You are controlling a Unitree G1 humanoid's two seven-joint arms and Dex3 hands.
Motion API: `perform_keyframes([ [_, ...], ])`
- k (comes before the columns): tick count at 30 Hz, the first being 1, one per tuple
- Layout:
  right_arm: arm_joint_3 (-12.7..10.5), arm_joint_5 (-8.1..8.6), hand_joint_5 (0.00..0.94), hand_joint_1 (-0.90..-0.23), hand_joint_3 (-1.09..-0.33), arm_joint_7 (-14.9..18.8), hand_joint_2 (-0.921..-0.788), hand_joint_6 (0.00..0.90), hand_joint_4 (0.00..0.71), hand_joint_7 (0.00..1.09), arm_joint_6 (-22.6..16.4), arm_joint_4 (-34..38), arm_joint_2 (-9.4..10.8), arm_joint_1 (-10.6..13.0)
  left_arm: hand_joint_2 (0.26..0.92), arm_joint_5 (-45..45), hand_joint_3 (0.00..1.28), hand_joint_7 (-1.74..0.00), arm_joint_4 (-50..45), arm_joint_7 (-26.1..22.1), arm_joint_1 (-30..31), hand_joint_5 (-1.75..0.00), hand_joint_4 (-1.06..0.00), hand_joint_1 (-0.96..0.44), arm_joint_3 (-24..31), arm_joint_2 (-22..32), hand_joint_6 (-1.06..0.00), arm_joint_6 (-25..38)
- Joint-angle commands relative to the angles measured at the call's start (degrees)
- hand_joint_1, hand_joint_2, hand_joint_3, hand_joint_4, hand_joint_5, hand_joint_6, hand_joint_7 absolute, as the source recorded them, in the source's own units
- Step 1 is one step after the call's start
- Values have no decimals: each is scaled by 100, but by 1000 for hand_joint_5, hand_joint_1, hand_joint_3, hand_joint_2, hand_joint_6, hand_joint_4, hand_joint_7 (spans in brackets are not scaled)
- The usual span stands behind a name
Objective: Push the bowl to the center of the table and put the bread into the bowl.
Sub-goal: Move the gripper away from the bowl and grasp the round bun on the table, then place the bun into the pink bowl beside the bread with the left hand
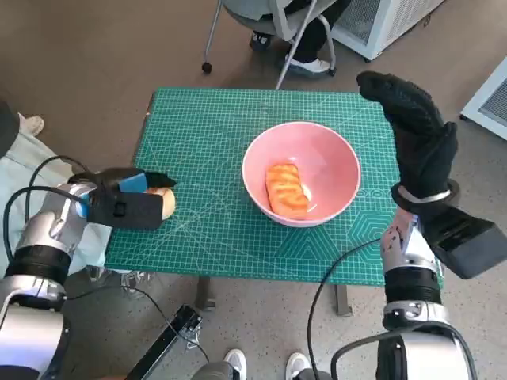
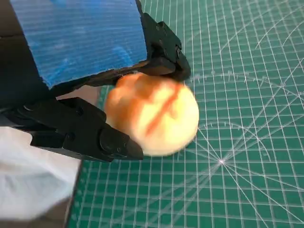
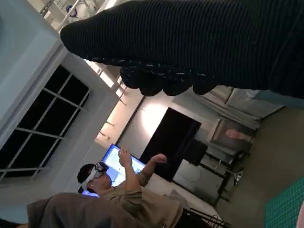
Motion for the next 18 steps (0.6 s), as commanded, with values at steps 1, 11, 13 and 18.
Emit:
perform_keyframes([
  [1,-13,4,1,-587,-703,-8,-921,7,325,784,1,16,2,116,920,-191,126,-1248,-139,-18,2,-1149,-595,-11,171,195,-596,-318],
  [11,-7,-21,1,-586,-704,-33,-921,9,325,779,-1,63,18,70,920,-1238,100,-1116,-868,-355,-253,-1305,-570,2,1019,304,-671,-886],
  [13,-4,-28,0,-585,-704,-40,-921,9,325,779,2,71,25,60,919,-1409,100,-1085,-969,-412,-362,-1331,-558,2,1140,273,-689,-992],
  [18,0,-37,0,-585,-705,-50,-921,9,325,780,9,101,37,38,911,-1656,97,-1053,-1246,-471,-652,-1320,-575,2,1304,121,-714,-1124],
])
